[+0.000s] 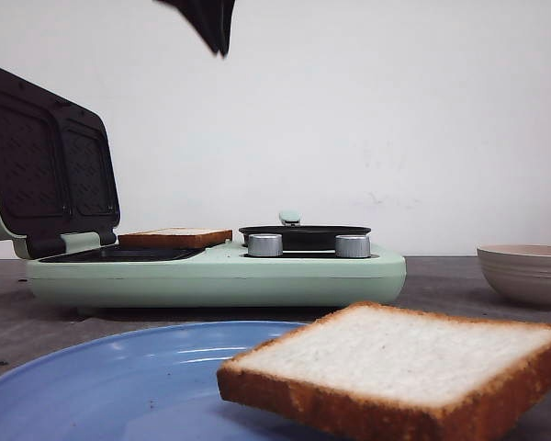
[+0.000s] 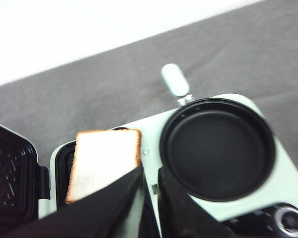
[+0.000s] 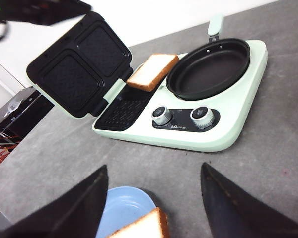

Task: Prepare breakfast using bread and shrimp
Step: 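Move the right gripper to the remaining bread slice and grasp it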

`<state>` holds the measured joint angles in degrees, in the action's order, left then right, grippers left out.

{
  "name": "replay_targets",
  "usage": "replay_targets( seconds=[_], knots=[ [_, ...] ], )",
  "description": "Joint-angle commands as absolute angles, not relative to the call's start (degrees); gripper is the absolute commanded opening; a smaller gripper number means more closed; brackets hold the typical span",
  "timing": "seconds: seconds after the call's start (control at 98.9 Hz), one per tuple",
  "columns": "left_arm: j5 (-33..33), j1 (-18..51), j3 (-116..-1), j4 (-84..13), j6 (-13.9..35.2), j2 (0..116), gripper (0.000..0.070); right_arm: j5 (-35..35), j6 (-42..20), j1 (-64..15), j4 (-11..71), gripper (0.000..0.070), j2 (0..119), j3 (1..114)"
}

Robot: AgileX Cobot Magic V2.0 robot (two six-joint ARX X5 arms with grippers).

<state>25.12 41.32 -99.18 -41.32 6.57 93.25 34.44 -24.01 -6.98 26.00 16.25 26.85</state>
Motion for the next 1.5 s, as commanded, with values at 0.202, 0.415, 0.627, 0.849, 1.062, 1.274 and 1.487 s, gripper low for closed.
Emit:
replay_targets(
  seconds=[0.202,0.415,0.627,0.849,1.062,1.274,1.487],
  knots=[
    [25.06,45.08,-100.53,-42.76,5.61,85.6,0.0,34.41,-23.11,-7.11,25.8,0.0358,16.36,27.68],
    [25.39,45.19,-94.72,-45.12,7.81,77.93,0.0,34.44,-23.31,-7.11,27.05,0.0358,16.34,27.68],
    [25.32,45.54,-81.01,-43.68,11.42,65.52,0.0,34.5,-23.59,-7.09,27.62,0.0358,16.34,27.68],
    [25.26,47.75,-65.98,-43.31,14.94,50.7,0.0,34.52,-25.69,-7.09,29.02,0.0358,16.34,27.68],
    [20.14,49.19,-55.13,-44.47,16.73,37.1,0.0,36.6,-29.98,-7.09,29.82,0.0358,16.43,27.68],
    [17.28,49.32,-53.6,-48.88,16.53,30.24,0.0,49.82,-32.25,-7.11,33.28,0.0358,24.62,27.79],
    [17.21,49.32,-53.6,-47.62,16.58,28.38,0.0,51.42,-24.8,-7.68,39.31,0.036,34.48,29.56]
  ],
)
